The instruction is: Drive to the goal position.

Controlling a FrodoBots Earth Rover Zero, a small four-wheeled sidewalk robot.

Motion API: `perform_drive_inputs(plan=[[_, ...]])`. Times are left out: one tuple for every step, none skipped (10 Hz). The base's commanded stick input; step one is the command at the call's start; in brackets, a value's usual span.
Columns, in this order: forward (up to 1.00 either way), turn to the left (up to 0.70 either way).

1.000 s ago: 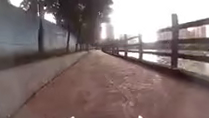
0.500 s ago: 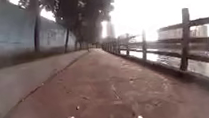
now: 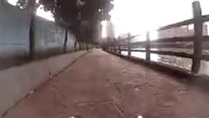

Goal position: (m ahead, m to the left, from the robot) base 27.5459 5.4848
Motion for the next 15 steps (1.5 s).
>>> perform_drive_inputs(plan=[[0.7,0.0],[0.7,0.0],[0.7,0.0],[0.7,0.0],[0.7,0.0],[0.7,0.0],[0.7,0.0],[0.7,0.0],[0.7,0.0],[0.7,0.0],[0.7,0.0],[0.7,0.0],[0.7,0.0],[0.7,0.0],[0.7,0.0]])
